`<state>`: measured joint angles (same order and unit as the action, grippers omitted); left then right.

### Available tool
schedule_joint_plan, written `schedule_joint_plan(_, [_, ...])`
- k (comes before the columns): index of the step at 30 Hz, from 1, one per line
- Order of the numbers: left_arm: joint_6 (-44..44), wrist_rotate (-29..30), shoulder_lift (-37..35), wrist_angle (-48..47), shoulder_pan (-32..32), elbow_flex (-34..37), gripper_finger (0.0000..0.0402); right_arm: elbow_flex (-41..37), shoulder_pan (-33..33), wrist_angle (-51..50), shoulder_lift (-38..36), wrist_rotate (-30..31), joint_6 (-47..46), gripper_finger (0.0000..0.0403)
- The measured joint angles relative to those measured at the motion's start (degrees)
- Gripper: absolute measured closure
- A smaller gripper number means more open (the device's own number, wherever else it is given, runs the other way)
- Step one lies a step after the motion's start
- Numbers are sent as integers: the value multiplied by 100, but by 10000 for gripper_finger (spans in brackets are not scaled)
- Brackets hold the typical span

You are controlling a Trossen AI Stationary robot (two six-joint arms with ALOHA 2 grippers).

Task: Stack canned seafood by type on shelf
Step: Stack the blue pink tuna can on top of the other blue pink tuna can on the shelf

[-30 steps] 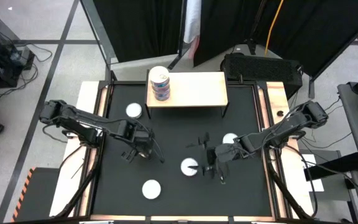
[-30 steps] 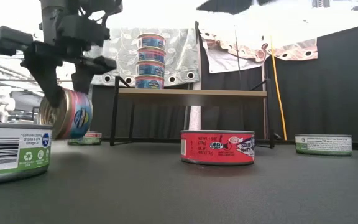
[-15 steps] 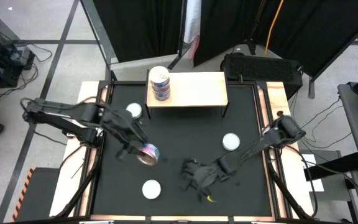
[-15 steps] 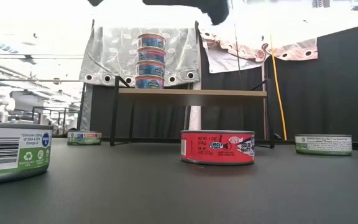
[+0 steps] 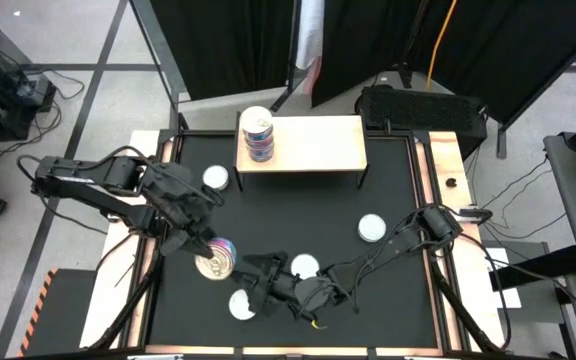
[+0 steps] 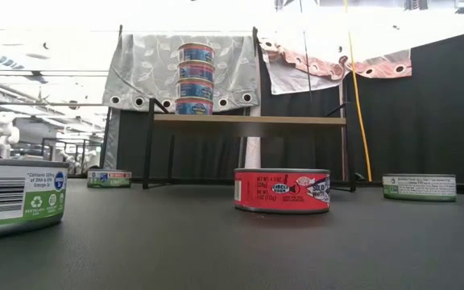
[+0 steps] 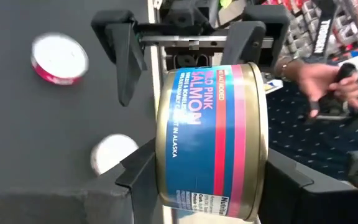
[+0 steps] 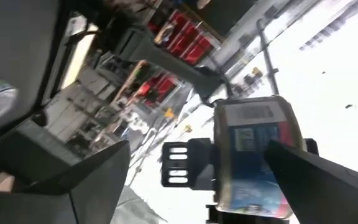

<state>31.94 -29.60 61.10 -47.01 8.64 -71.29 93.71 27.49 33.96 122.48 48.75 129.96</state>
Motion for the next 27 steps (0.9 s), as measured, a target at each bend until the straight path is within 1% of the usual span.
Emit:
schedule_joint_plan(3, [182,-97,-45,-76,-2,3,198,10,2,51,27,-116,26,26])
schedule_joint_plan(7, [90,-33,-125,-417,-31,15,197,14,22,102,35,-122,122,28])
schedule_joint_plan(10, [74,142,-157,-608,-86,26,197,33,57,424,16,-204,244,28])
schedule_joint_plan(14, [79,488,-142,-494,-85,26,197,33,73,586,15,-428,327,28])
schedule_joint_plan(18, [138,456,-72,-229,-85,26,197,33,-47,387,15,-385,304,28])
schedule_joint_plan(21, [214,279,-70,-1,-85,26,197,28,-114,141,22,-362,211,28])
schedule_joint_plan(24, [221,210,-70,-113,-74,26,197,24,-174,153,24,-357,178,28])
schedule_joint_plan(27, [221,157,-68,-15,-81,26,197,24,-229,183,22,-353,187,29])
